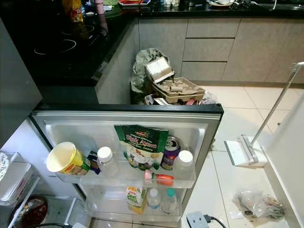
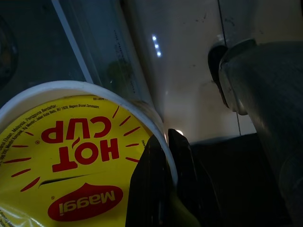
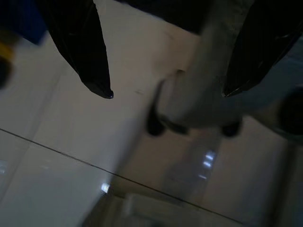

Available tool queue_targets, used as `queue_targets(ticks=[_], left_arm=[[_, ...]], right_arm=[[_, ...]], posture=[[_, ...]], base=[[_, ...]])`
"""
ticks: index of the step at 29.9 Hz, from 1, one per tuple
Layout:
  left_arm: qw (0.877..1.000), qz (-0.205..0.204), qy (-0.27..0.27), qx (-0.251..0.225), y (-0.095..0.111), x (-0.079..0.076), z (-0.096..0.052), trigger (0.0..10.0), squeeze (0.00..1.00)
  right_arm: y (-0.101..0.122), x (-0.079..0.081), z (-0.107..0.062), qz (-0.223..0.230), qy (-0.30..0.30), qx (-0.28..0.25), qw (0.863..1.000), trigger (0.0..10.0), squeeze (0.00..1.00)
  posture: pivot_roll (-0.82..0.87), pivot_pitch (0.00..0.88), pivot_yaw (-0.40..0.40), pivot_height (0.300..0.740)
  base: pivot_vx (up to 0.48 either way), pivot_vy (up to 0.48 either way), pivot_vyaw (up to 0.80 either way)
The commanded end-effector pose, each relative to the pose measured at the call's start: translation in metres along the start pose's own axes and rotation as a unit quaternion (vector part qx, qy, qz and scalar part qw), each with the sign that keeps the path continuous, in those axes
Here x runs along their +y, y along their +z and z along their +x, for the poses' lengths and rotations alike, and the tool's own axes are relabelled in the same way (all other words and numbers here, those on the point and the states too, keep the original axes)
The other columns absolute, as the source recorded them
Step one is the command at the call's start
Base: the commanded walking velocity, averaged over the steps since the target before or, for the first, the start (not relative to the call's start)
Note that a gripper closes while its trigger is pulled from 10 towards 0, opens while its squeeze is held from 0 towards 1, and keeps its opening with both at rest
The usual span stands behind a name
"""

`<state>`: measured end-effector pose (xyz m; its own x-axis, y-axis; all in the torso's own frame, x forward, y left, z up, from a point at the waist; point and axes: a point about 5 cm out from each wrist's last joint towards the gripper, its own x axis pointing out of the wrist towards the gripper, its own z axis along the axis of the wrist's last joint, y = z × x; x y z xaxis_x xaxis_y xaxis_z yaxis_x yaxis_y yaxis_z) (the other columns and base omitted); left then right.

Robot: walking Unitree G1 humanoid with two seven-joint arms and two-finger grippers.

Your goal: Restocking fridge

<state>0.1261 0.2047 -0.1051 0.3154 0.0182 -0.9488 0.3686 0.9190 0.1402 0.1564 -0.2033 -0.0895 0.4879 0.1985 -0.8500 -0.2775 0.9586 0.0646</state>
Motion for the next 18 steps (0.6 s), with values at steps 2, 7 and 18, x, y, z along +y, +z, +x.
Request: queue_targets(ticks=[2, 7, 18], left_arm=[[1.0, -0.025, 0.001, -0.006, -0.002, -0.004, 0.0, 10.0, 0.0], [0.999, -0.045, 0.011, -0.02, 0.0, -0.003, 0.0, 10.0, 0.0], [0.996, -0.072, 0.032, -0.044, 0.002, -0.002, 0.0, 10.0, 0.0]], right_arm=[[0.012, 0.006, 0.002, -0.01, 0.057, -0.026, 0.998, 10.0, 0.0], [0.024, 0.01, 0.002, -0.046, 0.111, -0.036, 0.992, 10.0, 0.0], [0.053, 0.018, 0.005, -0.099, 0.145, -0.072, 0.982, 10.0, 0.0]], posture=[[-0.03, 0.0, 0.018, 0.74], [-0.03, 0.0, 0.015, 0.74], [-0.02, 0.0, 0.014, 0.74]], base=[[0.0, 0.0, 0.0], [0.0, 0.0, 0.0], [0.0, 0.0, 0.0]])
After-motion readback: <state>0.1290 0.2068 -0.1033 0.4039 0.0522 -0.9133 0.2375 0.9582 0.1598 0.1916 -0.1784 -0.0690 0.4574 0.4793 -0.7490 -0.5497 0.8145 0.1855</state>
